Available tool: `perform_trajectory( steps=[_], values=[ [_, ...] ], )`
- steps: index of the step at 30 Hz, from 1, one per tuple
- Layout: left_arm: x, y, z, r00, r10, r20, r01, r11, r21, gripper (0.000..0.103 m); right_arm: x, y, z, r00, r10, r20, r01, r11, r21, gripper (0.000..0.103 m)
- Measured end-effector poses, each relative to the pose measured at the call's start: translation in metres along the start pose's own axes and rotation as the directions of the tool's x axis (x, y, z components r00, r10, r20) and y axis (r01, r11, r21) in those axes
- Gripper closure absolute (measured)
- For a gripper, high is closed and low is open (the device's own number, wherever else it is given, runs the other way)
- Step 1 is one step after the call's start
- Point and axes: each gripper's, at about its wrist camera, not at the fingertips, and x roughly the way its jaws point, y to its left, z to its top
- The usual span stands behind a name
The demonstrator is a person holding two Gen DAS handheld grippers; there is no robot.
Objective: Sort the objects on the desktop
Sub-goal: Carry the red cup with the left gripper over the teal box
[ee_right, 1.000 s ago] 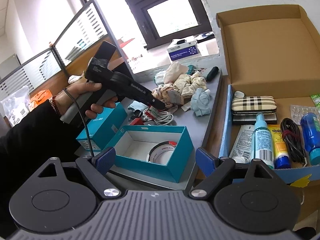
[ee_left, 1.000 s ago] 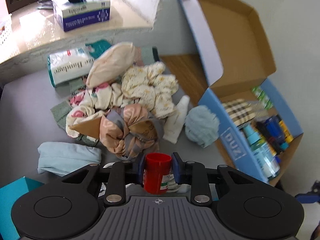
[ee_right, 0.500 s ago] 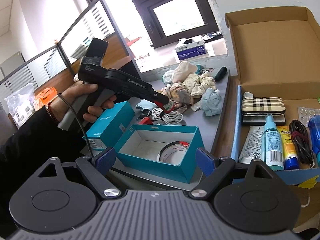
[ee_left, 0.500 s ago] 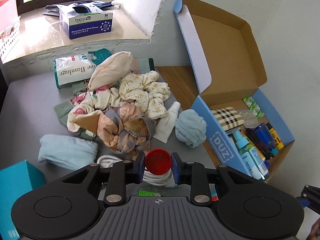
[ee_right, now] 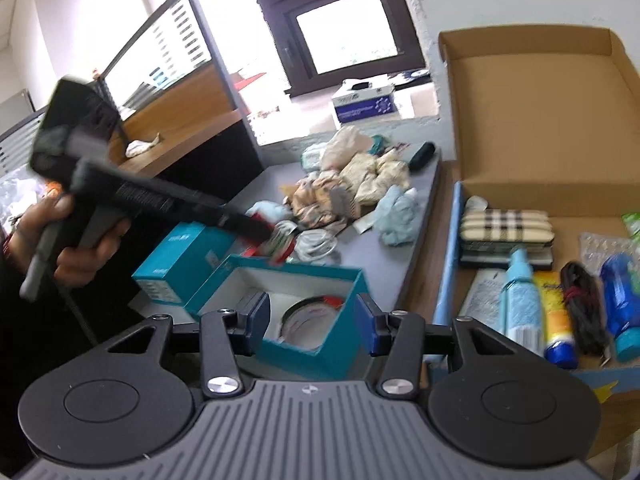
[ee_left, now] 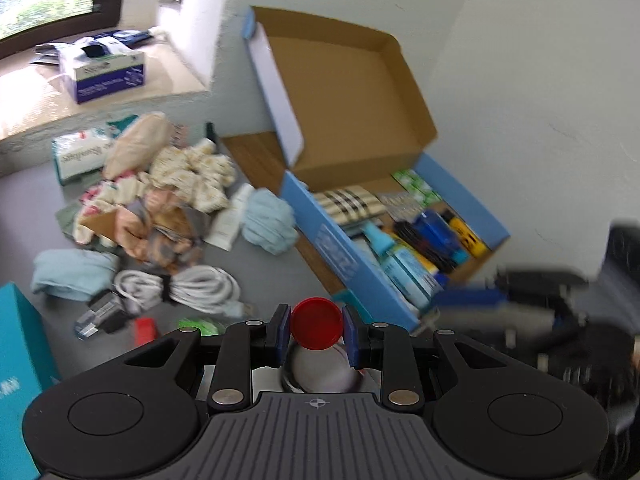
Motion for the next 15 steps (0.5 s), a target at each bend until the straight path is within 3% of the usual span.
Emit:
perform_trajectory(
  steps=[3,8,13,15],
  values=[
    [0.009,-0.004,-0.003,1.000,-0.012,-0.019,0.013,1.000,0.002,0.073,-0.007,-0.006,0.008,0.999,-0.021,0.030,0.021,1.000,-0.013,0.049],
    [0.021,-0.012,-0.011,0.999,-0.010,-0.045,0.011,1.000,0.018,0.073,0.009,-0.013,0.032,1.000,0.024,0.000,-0.024,1.000,-0.017,0.049],
    [0.025,-0.014,-0.017,0.999,0.009,-0.041,-0.007,1.000,0.029,0.073,0.025,-0.020,0.055,0.997,0.069,-0.029,-0.070,0.997,-0.020,0.064],
    [0.027,-0.016,-0.017,0.999,0.023,-0.046,-0.021,0.999,0.042,0.073,0.031,-0.023,0.065,0.995,0.087,-0.041,-0.088,0.996,-0.021,0.065]
  ],
)
